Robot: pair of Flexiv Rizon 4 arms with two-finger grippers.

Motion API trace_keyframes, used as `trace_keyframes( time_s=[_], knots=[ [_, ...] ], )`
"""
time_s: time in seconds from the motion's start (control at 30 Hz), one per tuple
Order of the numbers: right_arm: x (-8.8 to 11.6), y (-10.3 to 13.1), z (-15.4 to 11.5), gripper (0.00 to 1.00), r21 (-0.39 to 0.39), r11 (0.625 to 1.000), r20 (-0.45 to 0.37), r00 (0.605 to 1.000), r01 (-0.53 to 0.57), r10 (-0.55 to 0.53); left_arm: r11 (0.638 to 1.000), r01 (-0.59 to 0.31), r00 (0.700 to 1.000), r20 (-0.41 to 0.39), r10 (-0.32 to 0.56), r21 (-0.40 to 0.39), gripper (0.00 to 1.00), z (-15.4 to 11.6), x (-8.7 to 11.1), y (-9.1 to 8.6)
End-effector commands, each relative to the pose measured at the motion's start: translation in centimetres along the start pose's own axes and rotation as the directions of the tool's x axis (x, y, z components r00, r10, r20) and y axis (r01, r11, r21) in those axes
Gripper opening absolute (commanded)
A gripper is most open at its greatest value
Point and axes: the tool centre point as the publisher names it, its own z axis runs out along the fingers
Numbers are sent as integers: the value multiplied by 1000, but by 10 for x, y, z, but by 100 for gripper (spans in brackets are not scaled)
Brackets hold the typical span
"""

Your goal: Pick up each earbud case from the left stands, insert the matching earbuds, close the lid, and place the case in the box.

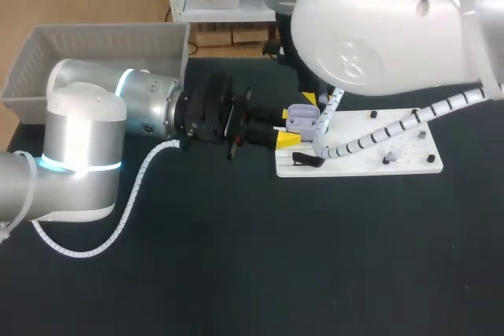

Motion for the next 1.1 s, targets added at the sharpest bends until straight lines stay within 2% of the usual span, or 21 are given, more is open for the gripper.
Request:
trace_keyframes(
  time_s=[0.03,0.17,0.23,0.27,0.33,0.4,0.47,0.6,0.8,1.1],
  knots=[
    [0,0,0,0,0,1000,1,1000,-1,1,1000,-3,1000,1,3,-6,0,0,0,-2],
    [1,2,-1,0,-12,1000,-7,1000,-25,25,1000,-3,1000,1,3,-6,0,0,0,-2],
    [2,4,-3,0,70,995,27,997,-76,75,1000,-3,1000,1,3,-6,0,0,0,-2],
    [4,5,-7,0,60,992,8,994,-111,110,1000,-3,1000,1,3,-6,0,0,0,-2],
    [5,7,-11,0,108,981,49,987,-160,156,1000,-3,1000,1,3,-6,0,0,0,-2],
    [5,7,-17,0,95,970,49,974,-226,222,1000,-3,1000,1,3,-6,0,0,0,-2],
    [5,9,-18,0,113,957,72,963,-266,259,1000,-3,1000,1,3,-6,0,0,0,-2],
    [8,17,-14,0,94,945,34,950,-313,311,1000,-3,1000,1,3,-6,0,0,0,-2],
    [6,23,-12,0,58,932,-3,934,-357,358,1000,-3,1000,1,3,-6,0,0,0,-2],
    [9,28,0,0,47,922,-31,922,-384,386,1000,-3,1000,1,3,-6,0,0,0,-2]
  ],
)
